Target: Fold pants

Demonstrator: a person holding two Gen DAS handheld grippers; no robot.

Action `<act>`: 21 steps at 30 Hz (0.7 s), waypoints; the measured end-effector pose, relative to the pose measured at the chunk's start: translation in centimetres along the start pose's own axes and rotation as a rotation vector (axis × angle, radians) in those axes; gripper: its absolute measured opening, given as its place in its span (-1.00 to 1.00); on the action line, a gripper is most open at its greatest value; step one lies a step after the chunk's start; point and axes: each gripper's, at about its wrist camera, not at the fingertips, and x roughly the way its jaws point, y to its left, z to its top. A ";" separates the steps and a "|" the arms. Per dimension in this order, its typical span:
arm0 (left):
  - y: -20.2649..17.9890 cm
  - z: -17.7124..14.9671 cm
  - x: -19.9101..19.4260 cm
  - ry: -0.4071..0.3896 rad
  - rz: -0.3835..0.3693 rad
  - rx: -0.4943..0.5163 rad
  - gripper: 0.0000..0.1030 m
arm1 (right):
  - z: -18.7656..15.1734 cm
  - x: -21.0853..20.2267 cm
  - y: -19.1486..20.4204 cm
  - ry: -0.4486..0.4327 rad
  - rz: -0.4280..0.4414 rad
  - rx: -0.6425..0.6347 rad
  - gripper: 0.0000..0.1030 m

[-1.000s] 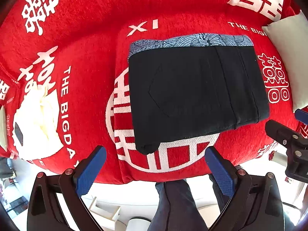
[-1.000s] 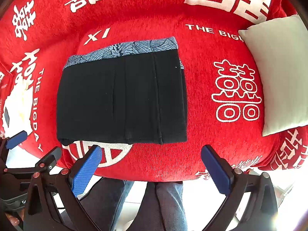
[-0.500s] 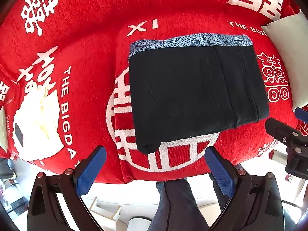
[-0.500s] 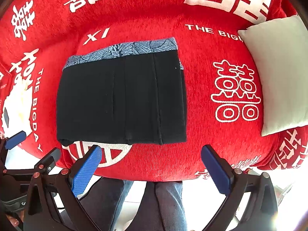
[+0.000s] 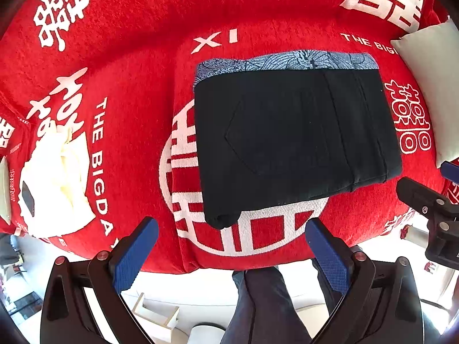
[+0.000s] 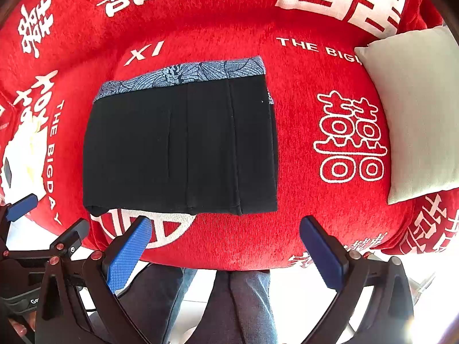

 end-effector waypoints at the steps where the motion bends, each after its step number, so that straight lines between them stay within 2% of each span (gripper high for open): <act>1: 0.0 0.0 -0.1 -0.003 0.003 -0.001 0.99 | 0.0 0.0 0.0 0.000 -0.002 0.001 0.99; 7: -0.1 -0.3 -0.2 -0.024 0.021 0.005 0.99 | -0.1 0.0 0.0 -0.002 -0.008 -0.008 0.99; 21: 0.4 -0.6 -0.2 -0.036 0.006 -0.021 0.99 | -0.2 0.0 0.7 -0.001 -0.010 -0.028 0.99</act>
